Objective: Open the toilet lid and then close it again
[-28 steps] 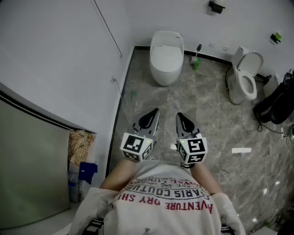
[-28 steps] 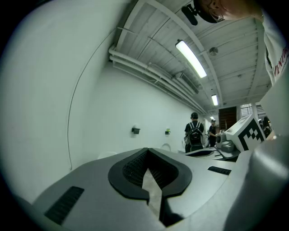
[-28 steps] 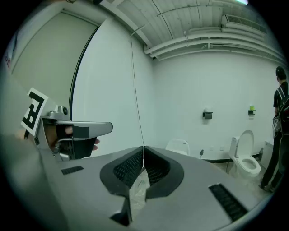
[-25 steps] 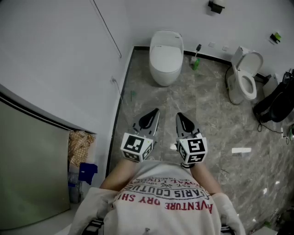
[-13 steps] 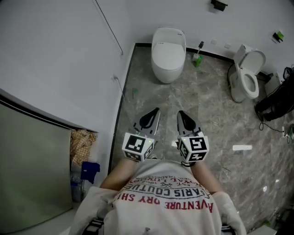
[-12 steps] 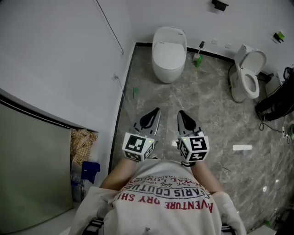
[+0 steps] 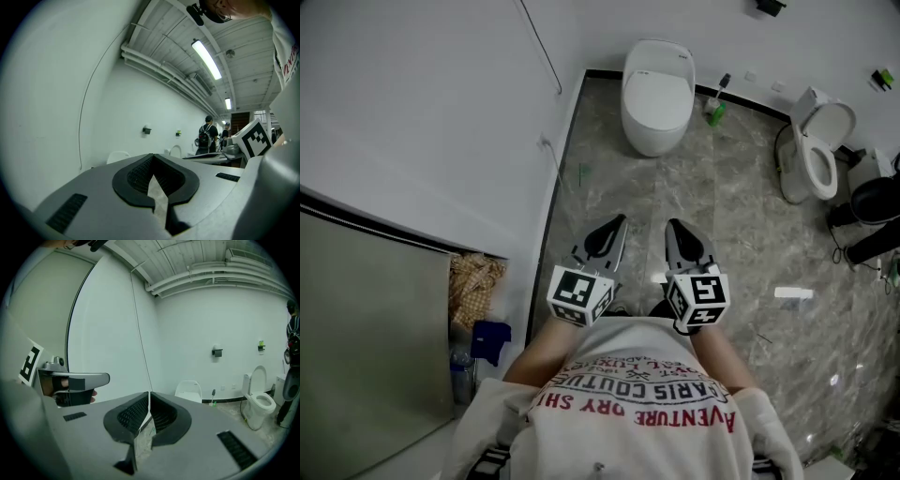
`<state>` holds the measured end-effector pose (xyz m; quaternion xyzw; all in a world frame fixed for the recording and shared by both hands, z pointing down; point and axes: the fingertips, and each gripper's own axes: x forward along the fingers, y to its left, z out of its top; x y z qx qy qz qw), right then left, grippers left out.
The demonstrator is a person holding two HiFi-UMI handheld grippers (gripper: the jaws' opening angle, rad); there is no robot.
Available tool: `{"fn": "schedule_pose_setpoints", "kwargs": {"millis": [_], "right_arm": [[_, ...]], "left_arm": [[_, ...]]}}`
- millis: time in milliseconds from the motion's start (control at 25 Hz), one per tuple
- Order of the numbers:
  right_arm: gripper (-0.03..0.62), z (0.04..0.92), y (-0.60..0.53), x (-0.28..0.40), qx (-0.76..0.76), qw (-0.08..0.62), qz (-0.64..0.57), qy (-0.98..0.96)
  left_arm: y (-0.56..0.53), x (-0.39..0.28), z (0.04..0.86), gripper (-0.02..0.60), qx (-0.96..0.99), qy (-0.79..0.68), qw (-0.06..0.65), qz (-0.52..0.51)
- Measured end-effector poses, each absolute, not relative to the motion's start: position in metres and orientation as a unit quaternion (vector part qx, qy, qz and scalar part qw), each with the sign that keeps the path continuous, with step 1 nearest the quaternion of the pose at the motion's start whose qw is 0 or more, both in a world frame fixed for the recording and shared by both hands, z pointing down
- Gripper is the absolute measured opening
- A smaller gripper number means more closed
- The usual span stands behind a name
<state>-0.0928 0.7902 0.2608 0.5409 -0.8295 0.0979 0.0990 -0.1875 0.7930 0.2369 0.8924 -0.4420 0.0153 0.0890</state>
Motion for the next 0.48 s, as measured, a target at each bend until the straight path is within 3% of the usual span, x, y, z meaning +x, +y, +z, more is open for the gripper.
{"fn": "schedule_pose_setpoints", "kwargs": {"millis": [480], "right_arm": [[0.019, 0.276, 0.728, -0.099, 0.504, 0.108, 0.113, -0.849]], "left_arm": [[0.738, -0.196, 0.258, 0.006, 0.867, -0.486, 0.101, 0.034]]}}
